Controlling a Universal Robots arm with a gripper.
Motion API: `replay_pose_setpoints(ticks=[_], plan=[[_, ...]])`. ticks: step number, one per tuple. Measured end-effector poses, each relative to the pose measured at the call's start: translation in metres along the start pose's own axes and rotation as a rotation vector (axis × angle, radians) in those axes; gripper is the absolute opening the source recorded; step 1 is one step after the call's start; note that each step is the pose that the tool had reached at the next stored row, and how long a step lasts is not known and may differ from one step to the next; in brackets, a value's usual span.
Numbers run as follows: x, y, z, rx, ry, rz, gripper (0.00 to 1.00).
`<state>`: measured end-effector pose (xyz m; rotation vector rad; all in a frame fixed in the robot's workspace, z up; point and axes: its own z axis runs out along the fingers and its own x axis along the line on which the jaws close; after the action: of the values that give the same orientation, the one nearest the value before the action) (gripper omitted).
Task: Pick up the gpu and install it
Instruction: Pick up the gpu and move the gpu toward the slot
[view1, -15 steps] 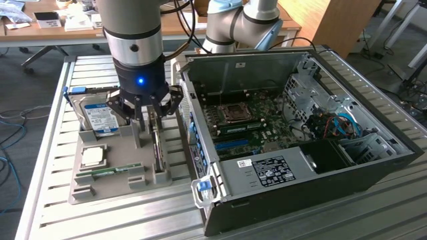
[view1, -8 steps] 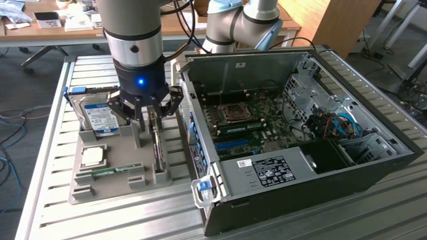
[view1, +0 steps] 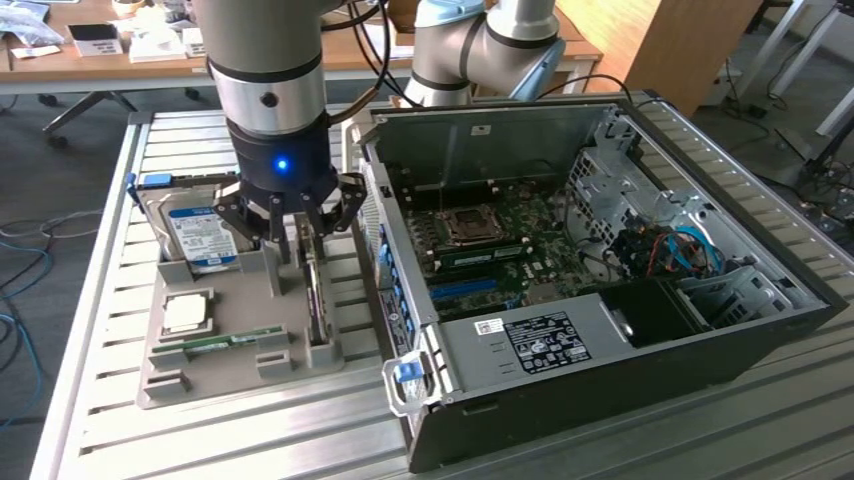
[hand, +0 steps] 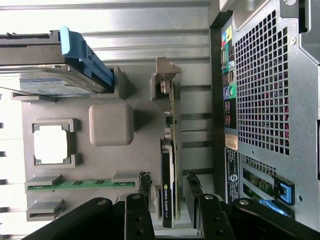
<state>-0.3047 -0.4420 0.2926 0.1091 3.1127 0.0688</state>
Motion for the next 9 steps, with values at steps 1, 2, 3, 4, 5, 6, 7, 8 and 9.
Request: replay_pose_setpoints(ticks=[1, 2, 3, 4, 5, 6, 7, 8, 9], plan=[[0.0000, 0.0000, 0.0000, 0.0000, 0.0000, 0.000, 0.42], [0.0000, 0.0000, 0.0000, -0.0001, 0.0000, 0.000, 0.42], [0.0000, 0.0000, 0.0003, -0.0001, -0.0001, 0.000, 0.42], [0.0000, 0.0000, 0.0008, -0.0004, -0.0004, 0.000, 0.42], [0.0000, 0.0000, 0.0014, -0.0003, -0.0003, 0.000, 0.42], [0.0000, -0.0001, 0.0020, 0.0000, 0.0000, 0.000, 0.42], [0.0001, -0.0001, 0.0030, -0.0001, -0.0001, 0.000, 0.42], [0.0001, -0.0002, 0.0039, -0.0001, -0.0001, 0.000, 0.42], [0.0001, -0.0002, 0.0047, -0.0001, -0.0001, 0.000, 0.42]])
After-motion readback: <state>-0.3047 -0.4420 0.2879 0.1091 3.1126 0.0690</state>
